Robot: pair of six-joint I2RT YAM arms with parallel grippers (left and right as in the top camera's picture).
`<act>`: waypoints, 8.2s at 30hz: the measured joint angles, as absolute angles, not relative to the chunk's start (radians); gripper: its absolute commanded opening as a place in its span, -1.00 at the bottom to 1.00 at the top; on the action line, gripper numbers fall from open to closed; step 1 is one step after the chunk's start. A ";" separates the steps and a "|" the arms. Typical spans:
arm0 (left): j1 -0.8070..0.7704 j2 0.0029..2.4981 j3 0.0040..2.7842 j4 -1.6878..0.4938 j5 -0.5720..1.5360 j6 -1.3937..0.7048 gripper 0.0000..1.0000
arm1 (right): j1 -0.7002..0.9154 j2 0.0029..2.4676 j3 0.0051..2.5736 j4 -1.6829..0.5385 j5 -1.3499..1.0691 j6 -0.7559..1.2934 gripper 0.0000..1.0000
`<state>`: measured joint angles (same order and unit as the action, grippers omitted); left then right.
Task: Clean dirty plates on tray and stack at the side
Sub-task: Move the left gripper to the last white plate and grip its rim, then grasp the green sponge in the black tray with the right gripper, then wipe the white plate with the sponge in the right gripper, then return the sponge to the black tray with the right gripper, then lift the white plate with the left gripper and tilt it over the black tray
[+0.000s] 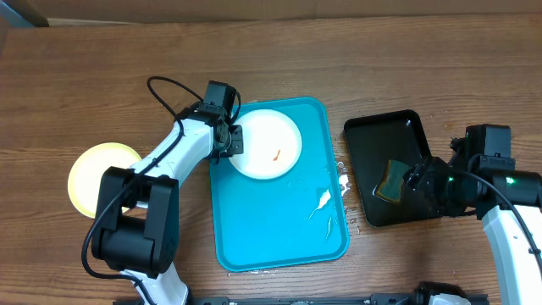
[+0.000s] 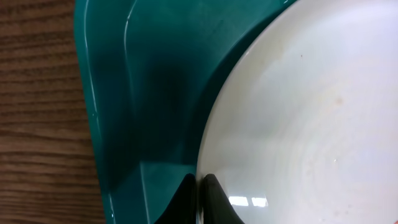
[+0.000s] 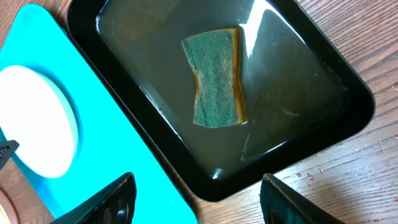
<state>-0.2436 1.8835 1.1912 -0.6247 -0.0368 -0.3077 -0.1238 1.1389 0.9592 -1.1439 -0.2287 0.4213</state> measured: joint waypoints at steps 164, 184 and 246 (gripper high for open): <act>-0.313 1.916 1.190 -0.853 0.373 -0.274 -0.92 | 0.561 1.761 1.138 -0.945 0.152 0.744 -0.92; -0.311 1.916 1.189 -0.809 0.275 -0.176 -0.82 | 0.150 1.417 1.050 -0.934 0.121 0.565 -0.92; -1.098 1.969 1.794 -0.513 -1.094 0.107 -0.92 | -0.234 1.248 1.110 -1.172 -0.214 0.403 0.25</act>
<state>-1.0981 1.9686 1.7943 -0.5133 -1.0939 0.1066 -0.2340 1.2484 1.1095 -1.1725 -0.2142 0.4026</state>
